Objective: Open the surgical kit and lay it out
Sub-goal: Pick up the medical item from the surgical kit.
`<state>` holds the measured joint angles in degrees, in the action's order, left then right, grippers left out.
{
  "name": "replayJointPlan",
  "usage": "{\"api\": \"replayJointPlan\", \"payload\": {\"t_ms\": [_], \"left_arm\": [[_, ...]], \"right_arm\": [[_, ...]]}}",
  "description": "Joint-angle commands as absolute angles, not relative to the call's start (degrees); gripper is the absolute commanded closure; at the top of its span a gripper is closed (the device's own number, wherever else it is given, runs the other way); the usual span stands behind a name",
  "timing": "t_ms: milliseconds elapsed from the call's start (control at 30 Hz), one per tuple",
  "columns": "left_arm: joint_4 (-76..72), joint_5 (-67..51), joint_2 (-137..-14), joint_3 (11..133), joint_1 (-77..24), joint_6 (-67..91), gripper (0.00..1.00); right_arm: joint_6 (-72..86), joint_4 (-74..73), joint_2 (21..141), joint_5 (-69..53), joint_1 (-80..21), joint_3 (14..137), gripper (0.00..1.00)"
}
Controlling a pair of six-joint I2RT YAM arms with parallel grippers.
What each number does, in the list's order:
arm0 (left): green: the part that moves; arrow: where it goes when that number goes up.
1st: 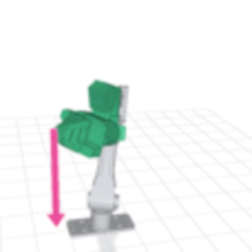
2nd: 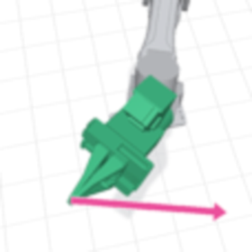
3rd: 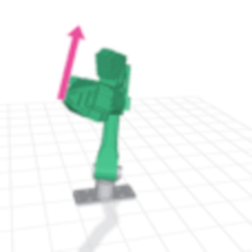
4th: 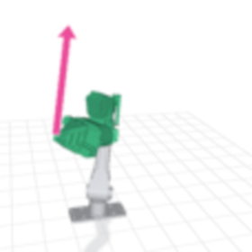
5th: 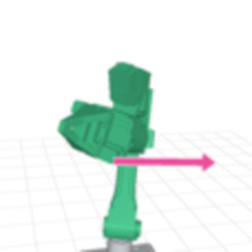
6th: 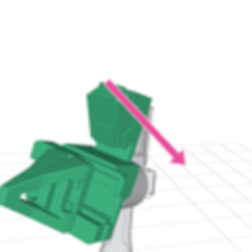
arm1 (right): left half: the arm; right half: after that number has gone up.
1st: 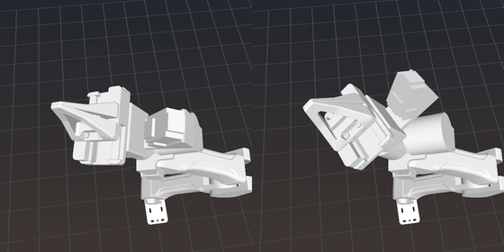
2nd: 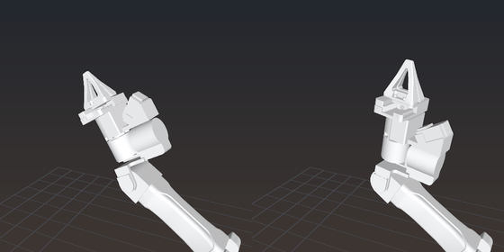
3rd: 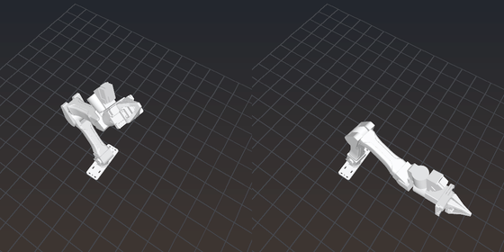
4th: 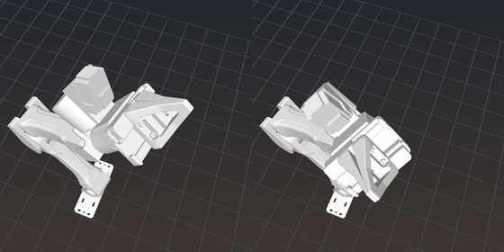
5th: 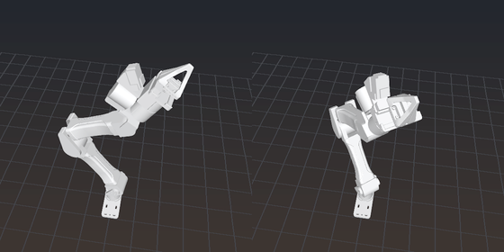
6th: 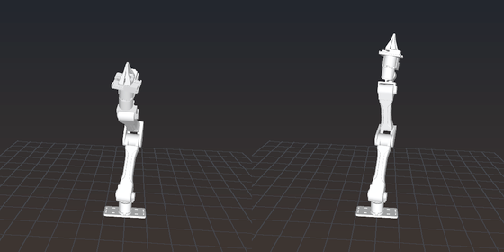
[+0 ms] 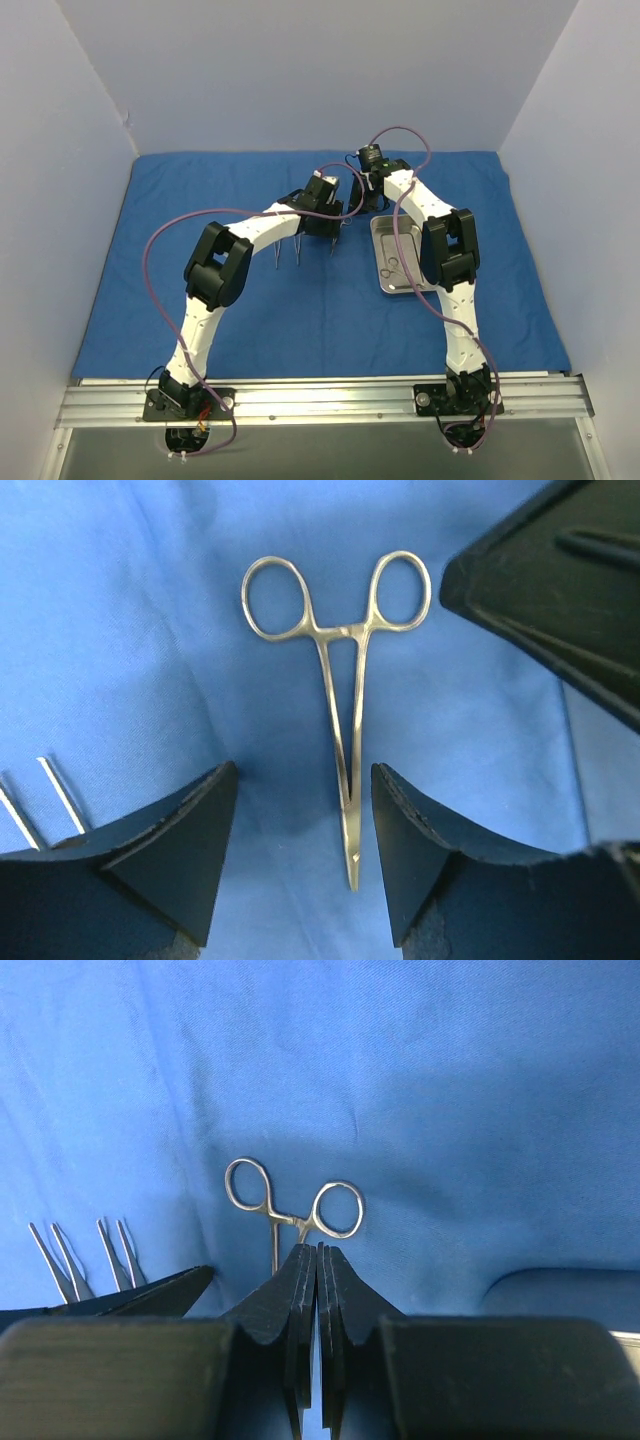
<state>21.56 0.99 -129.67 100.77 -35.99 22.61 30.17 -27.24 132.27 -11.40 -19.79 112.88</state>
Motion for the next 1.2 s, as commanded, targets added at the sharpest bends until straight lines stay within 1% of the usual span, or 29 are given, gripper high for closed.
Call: {"api": "replayJointPlan", "payload": {"t_ms": [0, 233, 300, 400, 500, 600, 767, 1167], "left_arm": [[20.04, 2.37, -130.6, 103.53, -36.91, 23.38, 0.35], [19.42, 3.86, -129.99, 103.09, -37.79, 23.03, 0.36], [20.12, 3.78, -130.96, 103.88, -37.79, 23.2, 0.38], [19.6, 4.3, -130.61, 103.19, -37.88, 23.47, 0.39], [20.65, 5.27, -130.95, 104.32, -38.14, 22.77, 0.4], [22.49, 6.85, -132.45, 105.9, -38.5, 21.8, 0.42], [23.91, 10.19, -133.07, 106.96, -39.46, 21.1, 0.49], [26.54, 13.62, -134.74, 107.84, -40.78, 20.48, 0.5]], "right_arm": [[30.41, -28.83, 129.9, -12.3, -19.34, 113.38, 1.0], [31.29, -28.21, 128.67, -10.99, -17.85, 112.59, 1.0], [31.46, -28.47, 128.41, -10.99, -17.23, 112.59, 1.0], [30.85, -29.09, 128.93, -10.9, -16.88, 113.99, 1.0], [31.81, -29.09, 129.02, -10.99, -16.53, 114.43, 0.95], [32.69, -28.48, 128.06, -10.64, -15.91, 113.91, 0.94], [32.7, -27.86, 126.21, -9.93, -14.42, 112.33, 0.95], [32.17, -26.81, 124.1, -10.63, -12.48, 108.9, 0.97]]}}
